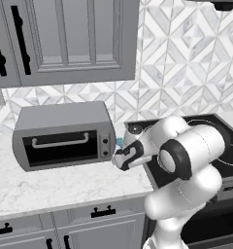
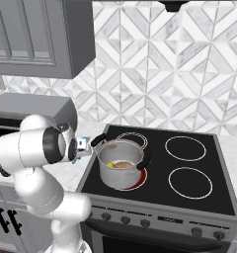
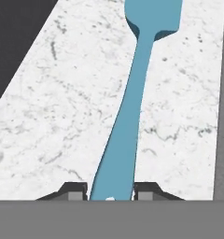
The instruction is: Put the sweet potato and cucumber in the pot. Retrieve the spatula and lightly stir the vegetables in the pot.
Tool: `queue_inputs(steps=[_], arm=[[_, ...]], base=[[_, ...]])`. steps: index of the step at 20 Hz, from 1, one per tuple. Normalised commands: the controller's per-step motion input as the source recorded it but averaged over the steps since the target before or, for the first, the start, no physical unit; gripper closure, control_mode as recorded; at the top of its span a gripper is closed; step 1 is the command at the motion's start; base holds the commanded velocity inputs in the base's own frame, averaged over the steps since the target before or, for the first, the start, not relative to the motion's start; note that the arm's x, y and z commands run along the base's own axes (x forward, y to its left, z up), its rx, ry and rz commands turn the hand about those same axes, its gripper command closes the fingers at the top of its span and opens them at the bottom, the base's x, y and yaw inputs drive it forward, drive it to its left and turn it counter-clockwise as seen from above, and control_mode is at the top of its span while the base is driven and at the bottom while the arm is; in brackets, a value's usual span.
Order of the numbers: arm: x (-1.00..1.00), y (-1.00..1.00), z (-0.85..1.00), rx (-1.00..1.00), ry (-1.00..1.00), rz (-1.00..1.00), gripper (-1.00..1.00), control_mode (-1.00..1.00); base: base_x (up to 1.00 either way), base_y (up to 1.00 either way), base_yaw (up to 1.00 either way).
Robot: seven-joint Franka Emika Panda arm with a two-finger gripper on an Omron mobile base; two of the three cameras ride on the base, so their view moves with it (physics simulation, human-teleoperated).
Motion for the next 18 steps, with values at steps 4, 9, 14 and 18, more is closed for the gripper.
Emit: queue_inputs(steps=[4, 9, 14, 18], arm=[[-0.7, 0.0, 0.79, 0.03, -0.03, 0.0, 1.0, -1.0], [-0.79, 0.0, 1.0, 0.16, 0.0, 0.0, 1.0, -1.0], [-0.86, 0.0, 1.0, 0.25, 0.07, -0.01, 1.0, -1.0], [-0.86, 0.0, 1.0, 0.29, 0.2, -0.11, 1.0, -1.0]], base=[[0.0, 0.0, 0.0], [0.0, 0.0, 0.0], [0.0, 0.0, 0.0], [0.0, 0.0, 0.0]])
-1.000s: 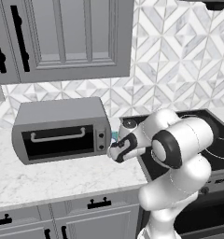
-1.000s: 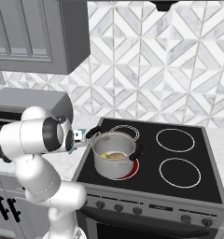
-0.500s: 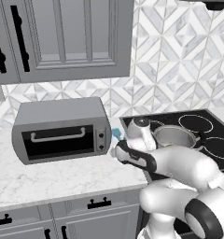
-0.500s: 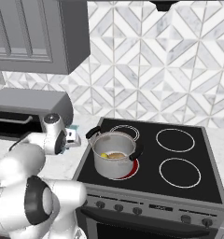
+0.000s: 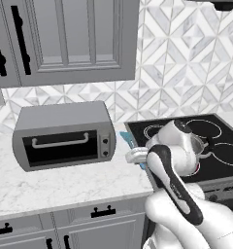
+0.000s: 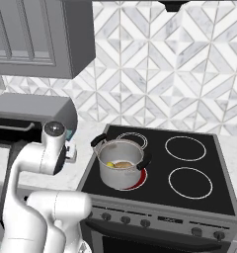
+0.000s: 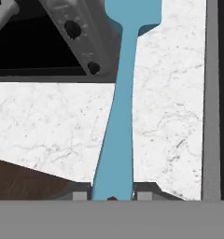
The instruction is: Put the sweet potato and cucumber in the pot. Retrieve the spatula and lightly stir the vegetables in the pot.
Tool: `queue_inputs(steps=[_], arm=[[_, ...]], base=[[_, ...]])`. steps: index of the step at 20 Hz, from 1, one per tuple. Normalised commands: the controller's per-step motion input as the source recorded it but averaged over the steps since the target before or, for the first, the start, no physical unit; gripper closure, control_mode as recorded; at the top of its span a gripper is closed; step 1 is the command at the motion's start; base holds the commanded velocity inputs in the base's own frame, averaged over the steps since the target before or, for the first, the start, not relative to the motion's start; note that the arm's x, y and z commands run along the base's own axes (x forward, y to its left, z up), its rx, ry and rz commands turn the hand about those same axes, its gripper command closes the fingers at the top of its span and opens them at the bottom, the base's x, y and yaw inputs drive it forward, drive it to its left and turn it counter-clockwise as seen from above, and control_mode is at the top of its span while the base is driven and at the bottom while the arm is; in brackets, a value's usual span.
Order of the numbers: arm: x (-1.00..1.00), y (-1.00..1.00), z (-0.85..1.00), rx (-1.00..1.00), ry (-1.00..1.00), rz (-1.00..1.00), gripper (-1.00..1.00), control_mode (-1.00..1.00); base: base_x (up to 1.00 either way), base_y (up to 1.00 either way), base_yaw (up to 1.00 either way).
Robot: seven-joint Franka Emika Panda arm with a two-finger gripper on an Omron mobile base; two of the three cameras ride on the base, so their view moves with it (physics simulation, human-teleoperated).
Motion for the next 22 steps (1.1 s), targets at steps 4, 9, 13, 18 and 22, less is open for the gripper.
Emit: queue_inputs(steps=[4, 9, 13, 18, 22], arm=[[-0.66, -0.02, 1.0, 0.35, 0.32, -0.21, 1.0, -1.0], [-0.47, -0.21, 1.0, 0.39, 0.42, -0.29, 1.0, -1.0], [-0.49, -0.57, 1.0, 0.41, 0.45, -0.4, 1.0, -1.0], [-0.13, -0.57, 0.87, 0.38, 0.51, -0.48, 1.0, -1.0], [0.03, -0.58, 0.34, 0.25, 0.47, -0.51, 1.0, -1.0]], base=[[0.0, 0.0, 0.0], [0.0, 0.0, 0.0], [0.0, 0.0, 0.0], [0.0, 0.0, 0.0], [0.0, 0.0, 0.0]])
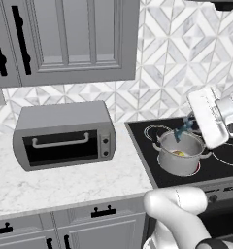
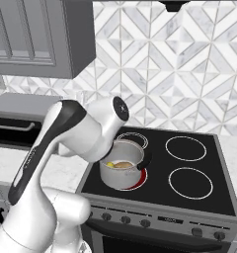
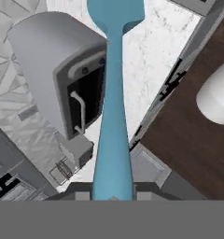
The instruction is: Put the sweet potato and cucumber in the pot. Retrieve the spatula and lightly stir the vegetables in the pot.
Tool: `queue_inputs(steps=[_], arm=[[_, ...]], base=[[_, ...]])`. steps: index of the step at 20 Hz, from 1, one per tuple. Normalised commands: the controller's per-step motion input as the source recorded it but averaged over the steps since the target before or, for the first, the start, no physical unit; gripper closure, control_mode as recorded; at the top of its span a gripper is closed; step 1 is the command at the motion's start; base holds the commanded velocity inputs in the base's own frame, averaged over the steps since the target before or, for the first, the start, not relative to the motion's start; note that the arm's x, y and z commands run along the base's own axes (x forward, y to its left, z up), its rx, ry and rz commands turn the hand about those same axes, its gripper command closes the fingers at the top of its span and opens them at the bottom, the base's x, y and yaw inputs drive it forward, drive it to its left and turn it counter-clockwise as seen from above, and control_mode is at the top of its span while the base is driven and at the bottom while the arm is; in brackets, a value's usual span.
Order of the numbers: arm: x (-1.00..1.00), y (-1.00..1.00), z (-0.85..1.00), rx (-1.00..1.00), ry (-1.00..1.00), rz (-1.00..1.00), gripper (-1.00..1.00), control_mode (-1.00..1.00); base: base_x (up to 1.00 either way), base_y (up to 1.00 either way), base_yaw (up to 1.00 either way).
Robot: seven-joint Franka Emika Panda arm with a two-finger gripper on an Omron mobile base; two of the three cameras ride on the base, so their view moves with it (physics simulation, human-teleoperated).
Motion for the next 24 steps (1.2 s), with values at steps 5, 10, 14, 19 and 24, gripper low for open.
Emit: queue_inputs(steps=[5, 10, 14, 19, 24], arm=[[0.25, -0.47, -0.03, 0.13, 0.47, -0.5, 1.0, -1.0], [0.34, -0.35, -0.01, 0.15, 0.48, -0.44, 1.0, -1.0], [0.25, -0.15, 0.0, 0.2, 0.3, -0.13, 1.0, -1.0], [0.2, -0.06, -0.02, 0.16, 0.1, 0.02, 1.0, -1.0], [0.37, -0.02, 0.0, 0.07, 0.01, 0.01, 1.0, -1.0]], base=[[0.0, 0.0, 0.0], [0.0, 0.0, 0.0], [0.0, 0.0, 0.0], [0.0, 0.0, 0.0], [0.0, 0.0, 0.0]])
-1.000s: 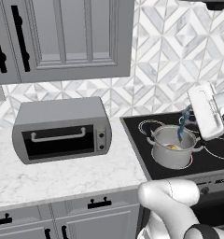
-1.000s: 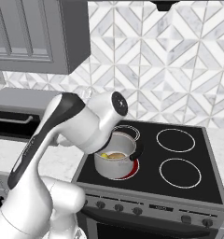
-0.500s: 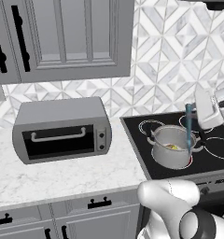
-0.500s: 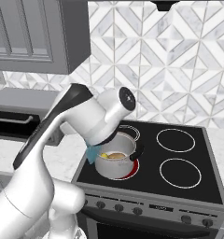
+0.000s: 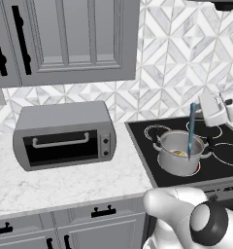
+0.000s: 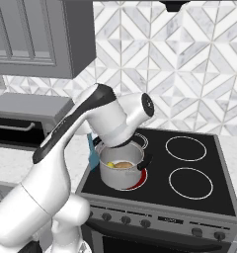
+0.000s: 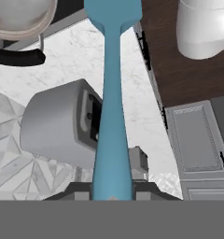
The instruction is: Put the sweet potato and cucumber in the pot. Retrieve the spatula and lightly stir the vegetables in the pot.
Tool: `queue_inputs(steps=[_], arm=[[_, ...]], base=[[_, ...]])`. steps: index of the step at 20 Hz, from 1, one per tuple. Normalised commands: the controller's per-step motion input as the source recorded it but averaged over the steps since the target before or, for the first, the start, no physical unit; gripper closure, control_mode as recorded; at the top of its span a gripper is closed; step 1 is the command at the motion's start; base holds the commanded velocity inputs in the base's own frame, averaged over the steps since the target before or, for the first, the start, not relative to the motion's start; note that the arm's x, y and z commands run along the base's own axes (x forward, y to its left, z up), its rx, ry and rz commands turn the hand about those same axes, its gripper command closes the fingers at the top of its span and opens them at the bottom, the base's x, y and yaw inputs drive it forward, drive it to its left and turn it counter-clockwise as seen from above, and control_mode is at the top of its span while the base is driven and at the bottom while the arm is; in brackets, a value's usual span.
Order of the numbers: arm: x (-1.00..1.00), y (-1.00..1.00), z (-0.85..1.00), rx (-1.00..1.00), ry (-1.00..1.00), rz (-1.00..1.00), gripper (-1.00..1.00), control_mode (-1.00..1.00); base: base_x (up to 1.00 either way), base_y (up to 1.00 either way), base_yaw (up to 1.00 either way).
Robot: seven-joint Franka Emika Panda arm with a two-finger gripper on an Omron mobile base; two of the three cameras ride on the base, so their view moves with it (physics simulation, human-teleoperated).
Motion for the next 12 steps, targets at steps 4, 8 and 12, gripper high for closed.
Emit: queue_inputs(steps=[4, 8, 12], arm=[[0.57, -0.09, -0.01, 0.0, 0.0, 0.0, 1.0, -1.0], [0.44, -0.23, -0.19, 0.0, 0.03, 0.0, 1.0, -1.0], [0.2, -0.3, -0.51, 0.0, 0.08, 0.0, 1.0, -1.0]], base=[[0.0, 0.0, 0.0], [0.0, 0.0, 0.0], [0.0, 0.0, 0.0]])
